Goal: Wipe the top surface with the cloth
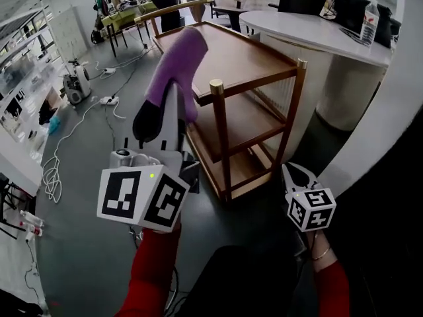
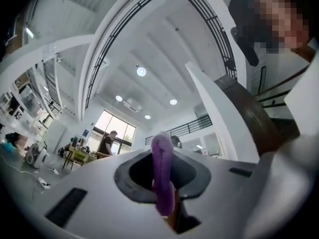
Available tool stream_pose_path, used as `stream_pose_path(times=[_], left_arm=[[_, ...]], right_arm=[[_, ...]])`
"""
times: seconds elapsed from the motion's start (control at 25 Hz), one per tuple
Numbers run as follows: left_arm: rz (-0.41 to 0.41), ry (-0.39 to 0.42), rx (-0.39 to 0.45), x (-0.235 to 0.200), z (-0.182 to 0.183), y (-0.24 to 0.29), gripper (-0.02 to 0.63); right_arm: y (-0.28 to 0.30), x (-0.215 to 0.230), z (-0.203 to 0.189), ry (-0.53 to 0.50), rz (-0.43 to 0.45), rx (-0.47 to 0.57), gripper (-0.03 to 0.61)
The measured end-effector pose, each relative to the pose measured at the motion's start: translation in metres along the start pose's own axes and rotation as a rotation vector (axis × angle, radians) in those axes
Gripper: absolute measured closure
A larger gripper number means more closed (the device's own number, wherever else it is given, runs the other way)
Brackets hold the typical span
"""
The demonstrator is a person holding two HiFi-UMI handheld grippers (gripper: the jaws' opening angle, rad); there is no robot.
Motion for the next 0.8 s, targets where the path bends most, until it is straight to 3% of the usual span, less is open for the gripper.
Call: stream_pose_path(times=[0.4,0.64,0.8], left_arm=[[-0.1,-0.061,-0.237,0.045,-0.093,-0.011,0.563],[-0.08,-0.188,-0.491,0.045,-0.204,-0.061,0.563],[-0.052,-0.206,-0.669,0.039,-0.285,-0.097,0.563]], right_arm=[[0.009,-0.018,0.012,-0.043,0.035,0.011,0.568],[0.014,-0.027,-0.016,-0.041,0.057,-0.042,0.567],[0.019,-0.029,-0.049,-0.028,0.075,-0.09,0.568]])
Point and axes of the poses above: the fingertips, and each gripper's own axes: y forward along the fingers, x to its right, z out of its top, the point moved 1 cm from there along -y, backward along the fingers, and after that the axes turned 4 degrees about -y, right-handed, at the moved point
